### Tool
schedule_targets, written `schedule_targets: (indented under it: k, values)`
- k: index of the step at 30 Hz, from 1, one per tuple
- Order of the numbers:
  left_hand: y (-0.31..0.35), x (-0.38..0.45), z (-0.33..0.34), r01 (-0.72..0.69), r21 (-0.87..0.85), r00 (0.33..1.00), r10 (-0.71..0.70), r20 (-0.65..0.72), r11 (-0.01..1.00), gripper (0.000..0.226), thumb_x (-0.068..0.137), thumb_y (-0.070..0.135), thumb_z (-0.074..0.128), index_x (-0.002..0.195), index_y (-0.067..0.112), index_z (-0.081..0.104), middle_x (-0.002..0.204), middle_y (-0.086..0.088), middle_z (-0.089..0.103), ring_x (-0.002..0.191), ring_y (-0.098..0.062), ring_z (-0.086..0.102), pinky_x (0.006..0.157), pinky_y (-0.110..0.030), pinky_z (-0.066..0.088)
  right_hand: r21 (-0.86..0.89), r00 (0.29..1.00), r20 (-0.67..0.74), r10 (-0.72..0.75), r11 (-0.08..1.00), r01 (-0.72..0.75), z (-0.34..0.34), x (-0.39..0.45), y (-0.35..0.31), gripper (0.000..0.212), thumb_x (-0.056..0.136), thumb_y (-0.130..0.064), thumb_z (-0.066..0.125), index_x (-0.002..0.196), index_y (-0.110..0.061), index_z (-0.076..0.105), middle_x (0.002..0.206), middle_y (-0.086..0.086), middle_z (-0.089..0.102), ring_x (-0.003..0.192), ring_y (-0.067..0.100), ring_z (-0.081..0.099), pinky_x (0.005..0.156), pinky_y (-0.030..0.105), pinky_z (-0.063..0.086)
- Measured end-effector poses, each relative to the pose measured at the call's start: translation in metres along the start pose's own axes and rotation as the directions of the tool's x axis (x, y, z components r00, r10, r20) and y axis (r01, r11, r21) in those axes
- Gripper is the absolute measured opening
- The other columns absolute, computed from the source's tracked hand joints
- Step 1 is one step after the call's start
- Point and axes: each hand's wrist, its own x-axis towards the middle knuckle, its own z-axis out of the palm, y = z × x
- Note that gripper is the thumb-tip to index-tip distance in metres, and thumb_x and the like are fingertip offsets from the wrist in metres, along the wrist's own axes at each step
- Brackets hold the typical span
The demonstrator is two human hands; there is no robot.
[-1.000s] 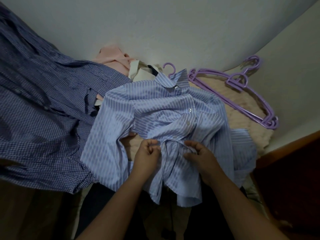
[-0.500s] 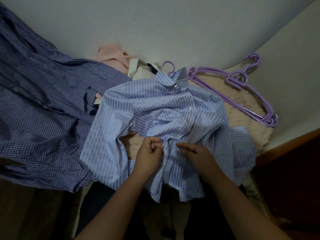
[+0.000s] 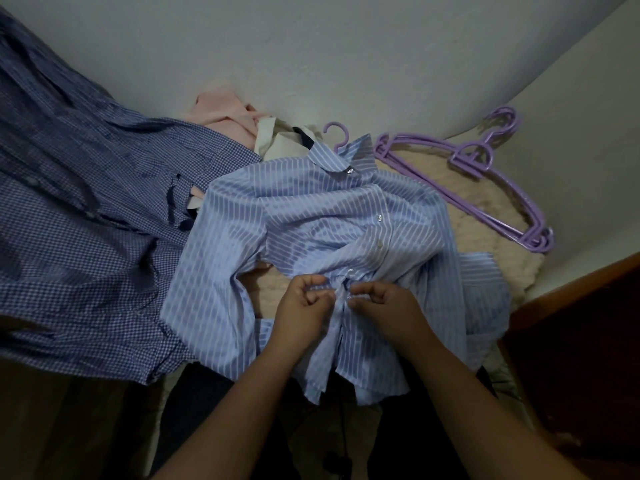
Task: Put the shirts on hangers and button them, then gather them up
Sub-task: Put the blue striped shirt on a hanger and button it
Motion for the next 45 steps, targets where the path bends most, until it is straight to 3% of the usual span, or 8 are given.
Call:
schedule_targets:
  k: [12, 20, 25, 28, 33, 38, 42, 45]
  values:
    - [0.006, -0.008, 0.001, -0.018, -0.098, 1.000, 0.016, -0.026, 0.995, 0.014, 0.092, 0.000, 0.056, 0.099, 0.011, 0.052, 0.047, 0.008, 0.047, 0.038, 0.000, 0.040, 0.041, -0.015, 0.036, 0.003, 0.995, -0.072, -0.063, 0.998, 0.063, 0.006, -0.001, -0.004, 0.023, 0.078, -0.005, 0.073, 0.071, -0.025, 0.065, 0.077, 0.003, 0.066, 0.071, 0.008, 0.059, 0.067, 0.015, 0.045]
    - [0.005, -0.002, 0.000, 0.024, -0.165, 0.997, -0.012, 0.073, 0.986, 0.027, 0.084, -0.009, 0.063, 0.096, 0.011, 0.048, 0.062, 0.003, 0.064, 0.054, -0.007, 0.059, 0.055, -0.019, 0.049, -0.284, 0.935, 0.015, -0.354, 0.895, 0.343, 0.006, -0.009, -0.002, 0.026, 0.086, -0.012, 0.062, 0.091, -0.036, 0.054, 0.090, -0.023, 0.058, 0.079, -0.011, 0.052, 0.070, 0.001, 0.035]
    - [0.005, 0.002, 0.000, 0.010, -0.167, 0.995, 0.007, 0.099, 0.986, 0.032, 0.081, -0.012, 0.064, 0.094, 0.012, 0.047, 0.059, 0.004, 0.067, 0.057, -0.007, 0.063, 0.060, -0.023, 0.054, -0.351, 0.894, 0.107, -0.434, 0.825, 0.442, 0.008, -0.009, -0.003, 0.021, 0.088, -0.024, 0.043, 0.101, -0.032, 0.058, 0.095, -0.003, 0.066, 0.086, 0.008, 0.060, 0.076, 0.020, 0.043]
    - [0.003, 0.002, 0.003, -0.004, -0.159, 0.999, 0.012, 0.052, 0.987, 0.033, 0.080, -0.014, 0.065, 0.091, 0.012, 0.048, 0.058, 0.004, 0.064, 0.054, -0.008, 0.061, 0.059, -0.021, 0.051, -0.346, 0.906, 0.183, -0.382, 0.838, 0.423, 0.008, -0.010, -0.005, 0.039, 0.087, -0.037, 0.031, 0.107, -0.024, 0.061, 0.096, 0.002, 0.067, 0.086, 0.011, 0.060, 0.077, 0.026, 0.043]
    - [-0.003, -0.009, 0.010, -0.102, 0.034, 0.994, 0.103, -0.043, 0.994, 0.028, 0.083, -0.005, 0.065, 0.091, 0.017, 0.050, 0.071, -0.006, 0.058, 0.068, -0.014, 0.058, 0.066, -0.021, 0.048, -0.223, 0.972, 0.207, -0.113, 0.962, 0.160, 0.009, -0.008, -0.012, 0.022, 0.094, -0.011, 0.041, 0.104, -0.027, 0.051, 0.068, -0.002, 0.051, 0.052, 0.004, 0.043, 0.055, 0.021, 0.035]
    - [-0.003, -0.012, 0.009, -0.138, 0.013, 0.990, 0.138, -0.005, 0.990, 0.030, 0.082, -0.007, 0.067, 0.093, 0.015, 0.050, 0.073, -0.003, 0.061, 0.064, -0.002, 0.061, 0.065, -0.014, 0.050, -0.038, 0.995, 0.090, -0.051, 0.998, 0.054, 0.016, -0.005, -0.010, 0.015, 0.096, -0.007, 0.047, 0.103, -0.014, 0.059, 0.093, -0.001, 0.060, 0.085, 0.008, 0.056, 0.072, 0.009, 0.041]
    - [-0.001, -0.011, 0.007, -0.110, -0.005, 0.993, 0.110, 0.039, 0.994, 0.033, 0.080, -0.007, 0.070, 0.095, 0.015, 0.050, 0.076, -0.007, 0.064, 0.067, -0.006, 0.064, 0.067, -0.017, 0.052, -0.003, 0.998, 0.060, -0.014, 1.000, 0.014, 0.016, -0.004, -0.010, 0.019, 0.096, -0.004, 0.044, 0.100, -0.015, 0.058, 0.087, -0.005, 0.058, 0.080, 0.005, 0.053, 0.066, 0.005, 0.040]
    - [0.000, -0.009, 0.007, -0.086, -0.007, 0.994, 0.087, 0.065, 0.996, 0.031, 0.082, -0.007, 0.068, 0.095, 0.014, 0.050, 0.073, -0.005, 0.065, 0.064, -0.005, 0.064, 0.066, -0.016, 0.052, -0.031, 0.998, 0.051, -0.034, 0.999, 0.036, 0.017, -0.004, -0.005, 0.020, 0.097, -0.005, 0.042, 0.093, -0.020, 0.054, 0.079, 0.000, 0.054, 0.075, 0.015, 0.050, 0.063, 0.016, 0.039]
